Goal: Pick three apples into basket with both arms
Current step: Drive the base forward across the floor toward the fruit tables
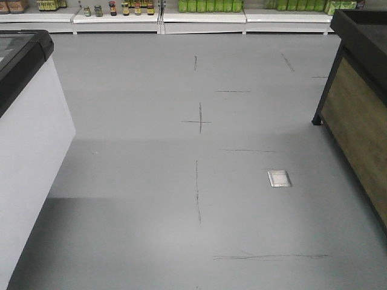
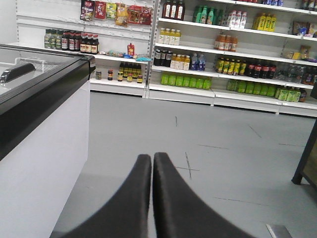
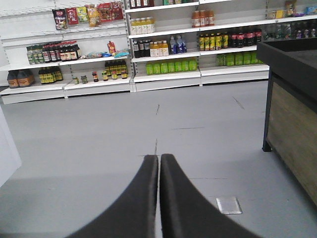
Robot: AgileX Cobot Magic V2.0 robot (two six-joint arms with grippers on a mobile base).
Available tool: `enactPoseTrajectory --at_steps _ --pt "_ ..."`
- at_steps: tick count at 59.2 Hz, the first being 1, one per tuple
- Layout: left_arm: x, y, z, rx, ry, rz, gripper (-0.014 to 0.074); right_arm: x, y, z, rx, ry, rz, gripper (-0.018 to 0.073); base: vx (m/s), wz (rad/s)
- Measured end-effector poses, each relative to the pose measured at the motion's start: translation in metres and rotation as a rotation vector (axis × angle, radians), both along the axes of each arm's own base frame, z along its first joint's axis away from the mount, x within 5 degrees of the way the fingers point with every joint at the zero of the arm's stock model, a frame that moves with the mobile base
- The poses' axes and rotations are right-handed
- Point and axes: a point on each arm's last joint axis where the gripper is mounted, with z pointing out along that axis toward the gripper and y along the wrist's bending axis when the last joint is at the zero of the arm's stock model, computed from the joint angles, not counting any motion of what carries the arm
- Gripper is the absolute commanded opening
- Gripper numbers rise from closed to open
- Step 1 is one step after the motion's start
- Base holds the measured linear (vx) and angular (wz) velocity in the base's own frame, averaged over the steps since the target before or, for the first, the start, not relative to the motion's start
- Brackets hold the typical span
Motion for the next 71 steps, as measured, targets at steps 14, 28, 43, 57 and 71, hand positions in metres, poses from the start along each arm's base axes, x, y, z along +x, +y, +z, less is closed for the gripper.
enactPoseTrajectory --at_steps 14,28,43,57,71 --pt "0.0 0.0 0.0 0.0 0.0 0.0 -0.0006 0.0 0.0 0.0 0.0 0.0 0.0 -0.0006 0.0 0.0" --pt "0.0 0.0 0.0 0.0 0.0 0.0 -0.0006 0.0 0.0 0.0 0.0 0.0 0.0 -0.0006 0.0 0.0" --pt "0.0 0.0 0.0 0.0 0.0 0.0 -0.0006 0.0 0.0 0.0 0.0 0.0 0.0 -0.0006 0.0 0.0" --pt "0.0 0.0 0.0 0.0 0.0 0.0 -0.0006 0.0 0.0 0.0 0.0 0.0 0.0 -0.0006 0.0 0.0" --pt "0.0 0.0 0.0 0.0 0.0 0.0 -0.0006 0.0 0.0 0.0 0.0 0.0 0.0 -0.0006 0.0 0.0"
